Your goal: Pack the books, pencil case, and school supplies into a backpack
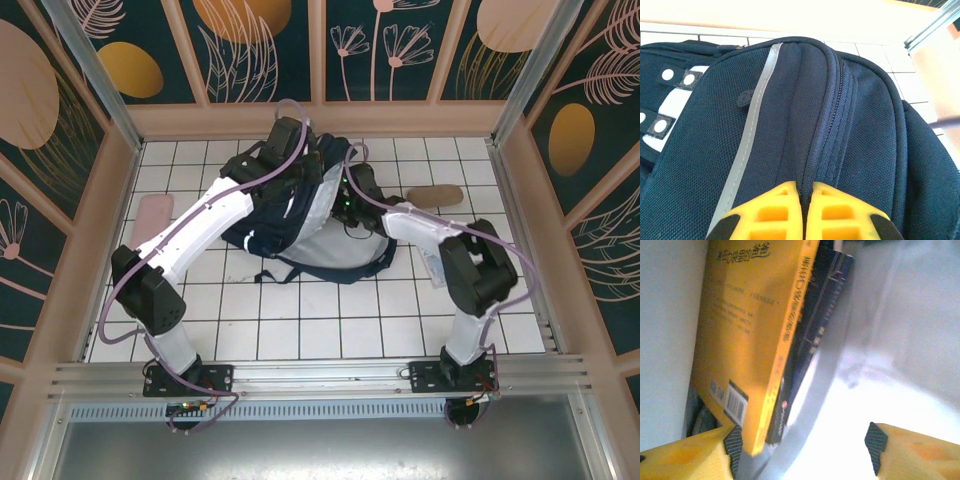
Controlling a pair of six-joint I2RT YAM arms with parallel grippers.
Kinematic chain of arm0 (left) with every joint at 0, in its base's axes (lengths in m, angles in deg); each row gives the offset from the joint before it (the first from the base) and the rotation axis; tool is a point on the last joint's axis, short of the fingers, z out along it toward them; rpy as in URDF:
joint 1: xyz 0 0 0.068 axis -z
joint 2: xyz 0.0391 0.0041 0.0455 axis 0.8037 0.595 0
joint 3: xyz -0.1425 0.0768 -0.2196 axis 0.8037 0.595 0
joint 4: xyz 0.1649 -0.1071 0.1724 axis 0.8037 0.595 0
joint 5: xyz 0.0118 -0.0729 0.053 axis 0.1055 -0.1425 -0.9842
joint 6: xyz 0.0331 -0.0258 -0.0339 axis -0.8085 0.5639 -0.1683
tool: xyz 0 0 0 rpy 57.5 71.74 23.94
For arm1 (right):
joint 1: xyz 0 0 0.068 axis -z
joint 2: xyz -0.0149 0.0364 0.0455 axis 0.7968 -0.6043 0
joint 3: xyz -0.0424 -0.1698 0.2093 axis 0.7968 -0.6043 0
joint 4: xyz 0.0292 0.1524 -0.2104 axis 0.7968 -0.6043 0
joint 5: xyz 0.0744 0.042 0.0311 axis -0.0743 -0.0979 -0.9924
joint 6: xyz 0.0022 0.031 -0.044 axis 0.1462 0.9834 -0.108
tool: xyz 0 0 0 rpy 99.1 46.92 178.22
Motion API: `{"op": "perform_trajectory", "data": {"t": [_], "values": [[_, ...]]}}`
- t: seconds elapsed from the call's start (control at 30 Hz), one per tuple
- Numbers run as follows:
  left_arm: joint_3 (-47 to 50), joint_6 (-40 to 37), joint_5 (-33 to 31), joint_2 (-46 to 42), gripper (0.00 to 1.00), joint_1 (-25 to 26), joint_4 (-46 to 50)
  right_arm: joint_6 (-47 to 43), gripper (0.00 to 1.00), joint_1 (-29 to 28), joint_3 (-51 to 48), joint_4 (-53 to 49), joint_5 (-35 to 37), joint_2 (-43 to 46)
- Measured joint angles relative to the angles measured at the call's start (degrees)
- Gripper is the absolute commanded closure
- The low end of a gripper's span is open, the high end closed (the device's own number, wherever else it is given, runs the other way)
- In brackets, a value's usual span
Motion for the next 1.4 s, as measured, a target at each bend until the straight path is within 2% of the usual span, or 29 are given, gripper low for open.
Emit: {"op": "perform_trajectory", "data": {"t": [0.2,0.3,0.43,0.63,0.77,0.97,1.0,1.03,1.1,1.13,1.17,1.33,1.37,1.4], "values": [[3.96,-0.66,0.66,-2.08,1.0,-0.87,-2.71,-3.21,0.26,1.68,-9.25,-4.96,2.58,13.0],[6.03,-0.57,0.33,-3.06,1.0,-1.29,-3.82,-4.9,0.29,4.59,-13.64,-6.67,3.23,18.47],[8.07,-0.04,-0.52,-3.98,1.0,-1.51,-4.5,-6.67,0.33,8.39,-18.51,-7.5,3.56,21.27],[8.87,2.08,-3.89,-4.07,1.0,-1.49,-4.35,-7.67,0.46,8.92,-23.41,-4.76,0.92,17.59],[9.22,2.89,-5.73,-4.07,1.0,-1.49,-3.96,-8.46,0.47,8.9,-21.68,-1.68,-0.33,11.26],[10.16,3.34,-8.35,-4.07,0.99,-2.03,-3.74,-10.47,0.48,8.68,-13.99,-0.83,-1.2,4.2],[10.16,3.34,-8.79,-4.07,0.93,-2.23,-3.61,-10.73,0.48,8.61,-12.79,-0.92,-1.31,3.32],[10.16,3.34,-9.09,-4.07,0.83,-2.38,-3.52,-11.1,0.47,8.59,-11.91,-0.94,-1.42,2.75],[10.16,3.48,-9.42,-4.07,0.54,-2.64,-3.32,-11.69,0.46,8.57,-10.75,-1.27,-1.64,2.47],[10.16,3.56,-9.62,-4.07,0.47,-2.69,-3.19,-11.78,0.45,8.57,-10.27,-1.55,-1.73,2.54],[10.16,3.58,-9.77,-4.11,0.43,-2.8,-3.1,-11.87,0.45,8.57,-9.88,-1.77,-1.77,2.58],[10.16,3.93,-9.53,-5.6,0.4,-5.01,-2.23,-11.91,0.44,8.55,-9.44,-3.78,-1.46,4.26],[10.16,3.91,-9.2,-6.32,0.34,-6.05,-2.05,-11.91,0.43,8.55,-9.44,-4.04,-1.16,4.72],[10.34,3.91,-8.96,-7.32,0.33,-7.45,-1.97,-11.89,0.42,8.52,-9.51,-4.24,-0.87,5.31]]}}
